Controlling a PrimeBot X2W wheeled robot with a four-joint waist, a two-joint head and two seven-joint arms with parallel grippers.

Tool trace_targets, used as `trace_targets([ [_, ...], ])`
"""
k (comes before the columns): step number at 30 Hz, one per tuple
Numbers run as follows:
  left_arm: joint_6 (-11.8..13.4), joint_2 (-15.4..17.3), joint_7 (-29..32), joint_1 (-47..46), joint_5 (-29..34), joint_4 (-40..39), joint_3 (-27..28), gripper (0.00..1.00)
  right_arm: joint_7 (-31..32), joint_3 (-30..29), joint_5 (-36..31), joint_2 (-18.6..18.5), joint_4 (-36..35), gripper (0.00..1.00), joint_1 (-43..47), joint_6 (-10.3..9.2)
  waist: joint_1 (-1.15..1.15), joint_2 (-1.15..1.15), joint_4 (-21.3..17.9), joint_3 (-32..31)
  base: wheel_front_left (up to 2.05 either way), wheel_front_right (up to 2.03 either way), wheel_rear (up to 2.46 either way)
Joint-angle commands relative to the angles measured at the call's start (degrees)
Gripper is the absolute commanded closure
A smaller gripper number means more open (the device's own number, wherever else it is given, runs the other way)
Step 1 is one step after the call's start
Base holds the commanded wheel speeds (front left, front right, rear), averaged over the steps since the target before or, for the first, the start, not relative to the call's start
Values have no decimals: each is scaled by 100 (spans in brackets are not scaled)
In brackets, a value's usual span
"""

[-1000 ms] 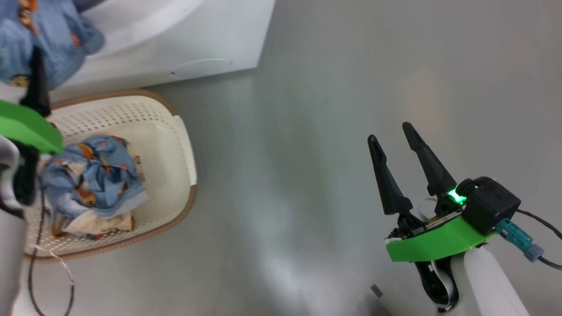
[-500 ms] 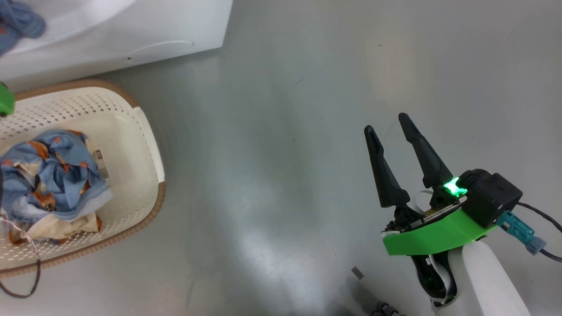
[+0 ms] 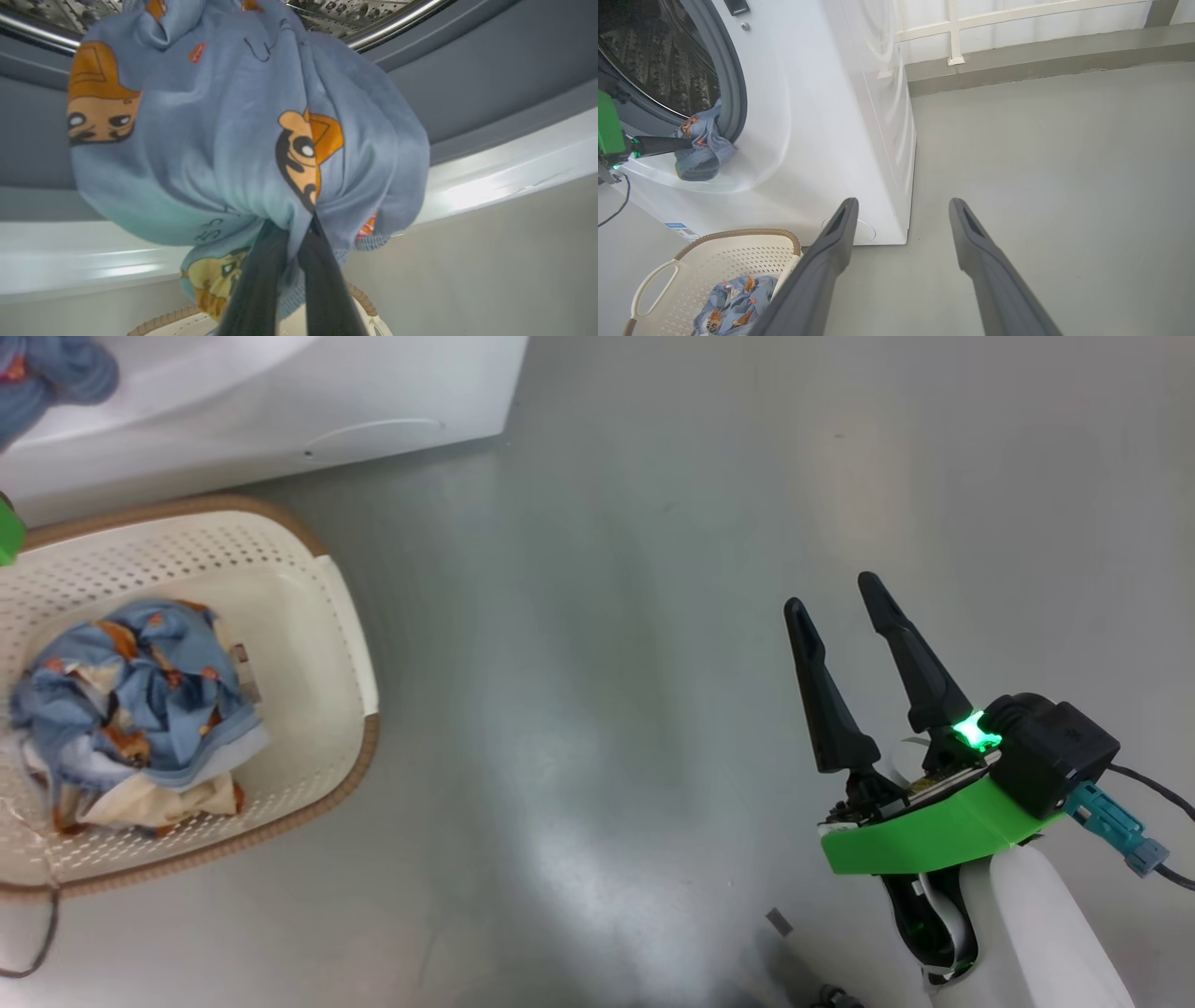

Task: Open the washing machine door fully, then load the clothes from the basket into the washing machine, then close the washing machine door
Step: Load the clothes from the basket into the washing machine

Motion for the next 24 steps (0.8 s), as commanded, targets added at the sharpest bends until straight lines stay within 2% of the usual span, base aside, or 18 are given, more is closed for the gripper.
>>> trace_targets([
  [1, -71, 381, 90, -15, -111, -385, 188, 100, -27, 82, -45, 6, -146, 0, 56, 9, 0, 0, 80, -15, 0, 0, 0],
  [6, -34, 660, 460, 115, -255, -1171, 284, 100, -27, 92, -77, 6, -131, 0, 48, 9, 0, 0, 152, -22, 0, 0, 0],
  [12, 280, 936, 544, 22, -185, -1715, 516, 100, -27, 156, -28, 6, -151, 0, -7, 9, 0, 0, 60, 64, 0, 0, 0],
  [18, 549, 1165, 441, -331, 196, -1711, 563, 100, -27, 243, 109, 6, -186, 0, -69, 9, 0, 0, -178, 281, 0, 0, 0],
  [24, 621, 1385, 132, -949, 763, -1266, 435, 100, -27, 392, 266, 6, -217, 0, -137, 9, 0, 0, -486, 566, 0, 0, 0],
])
